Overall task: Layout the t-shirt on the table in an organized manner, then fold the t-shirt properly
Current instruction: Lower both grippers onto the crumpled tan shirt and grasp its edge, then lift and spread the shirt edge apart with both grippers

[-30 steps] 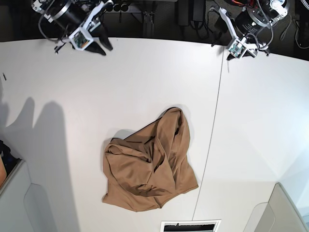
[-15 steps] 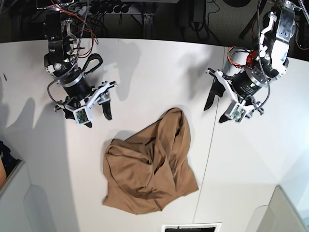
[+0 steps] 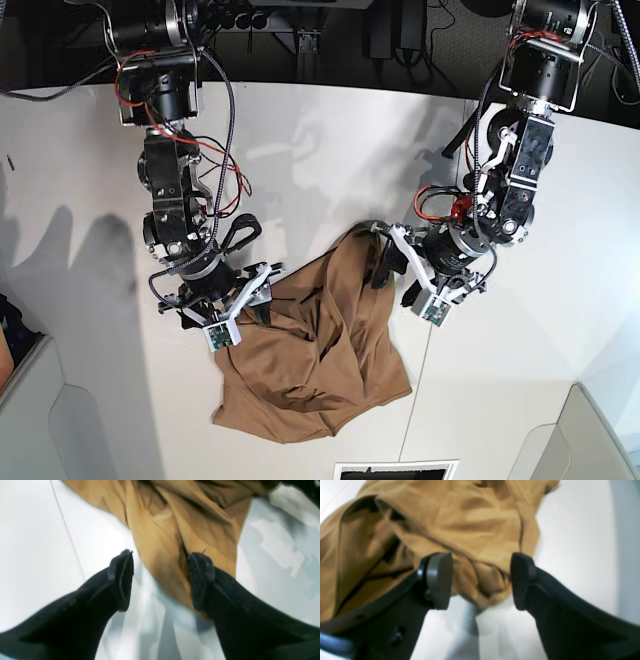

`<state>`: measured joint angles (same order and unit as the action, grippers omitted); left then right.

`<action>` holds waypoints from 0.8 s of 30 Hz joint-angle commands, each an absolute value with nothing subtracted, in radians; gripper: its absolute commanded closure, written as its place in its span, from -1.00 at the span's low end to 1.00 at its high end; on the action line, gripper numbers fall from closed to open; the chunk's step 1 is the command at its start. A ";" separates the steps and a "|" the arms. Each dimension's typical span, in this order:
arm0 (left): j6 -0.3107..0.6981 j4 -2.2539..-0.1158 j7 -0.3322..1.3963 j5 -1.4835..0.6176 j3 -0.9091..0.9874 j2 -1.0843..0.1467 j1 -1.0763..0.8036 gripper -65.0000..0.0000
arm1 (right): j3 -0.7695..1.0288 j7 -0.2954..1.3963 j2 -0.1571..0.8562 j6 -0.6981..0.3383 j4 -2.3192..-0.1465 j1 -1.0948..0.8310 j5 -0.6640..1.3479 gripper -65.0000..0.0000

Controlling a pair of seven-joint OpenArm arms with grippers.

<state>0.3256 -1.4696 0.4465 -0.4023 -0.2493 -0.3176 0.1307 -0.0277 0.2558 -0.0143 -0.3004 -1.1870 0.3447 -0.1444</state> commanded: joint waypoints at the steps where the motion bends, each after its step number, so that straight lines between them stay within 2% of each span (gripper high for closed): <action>1: 0.331 -1.460 0.422 -0.411 -0.245 -0.309 0.162 -0.16 | -0.027 0.232 -0.014 -0.295 -1.177 0.382 -0.140 -0.11; 3: 0.336 -1.419 0.421 -0.411 -0.245 -0.289 0.169 -0.16 | -0.027 0.232 -0.014 -0.292 -1.146 0.393 -0.149 -0.09; 5: 0.353 -1.389 0.410 -0.411 -0.245 -0.278 0.169 -0.12 | -0.027 0.233 -0.014 -0.291 -1.140 0.391 -0.167 0.16; 6: 0.370 -1.379 0.408 -0.411 -0.245 -0.274 0.169 -0.04 | -0.027 0.233 -0.014 -0.291 -1.139 0.390 -0.166 0.33; 9: 0.382 -1.372 0.408 -0.411 -0.245 -0.266 0.169 0.41 | -0.027 0.233 -0.014 -0.291 -1.137 0.390 -0.166 0.78; 12: 0.382 -1.372 0.408 -0.408 -0.245 -0.266 0.169 0.82 | -0.027 0.242 -0.011 -0.291 -1.137 0.390 -0.173 1.00; 14: 0.373 -1.372 0.410 -0.395 -0.241 -0.267 0.168 0.99 | -0.027 0.252 -0.001 -0.291 -1.137 0.387 -0.185 1.00; 17: 0.320 -1.374 0.429 -0.397 -0.217 -0.273 0.168 1.00 | -0.027 0.280 0.029 -0.270 -1.137 0.384 -0.184 1.00; 19: 0.297 -1.375 0.431 -0.410 -0.183 -0.283 0.168 1.00 | -0.026 0.321 0.050 -0.209 -1.137 0.384 -0.184 1.00; 24: 0.340 -1.375 0.503 -0.471 -0.080 -0.300 0.163 1.00 | -0.025 0.409 0.100 -0.094 -1.137 0.373 -0.184 1.00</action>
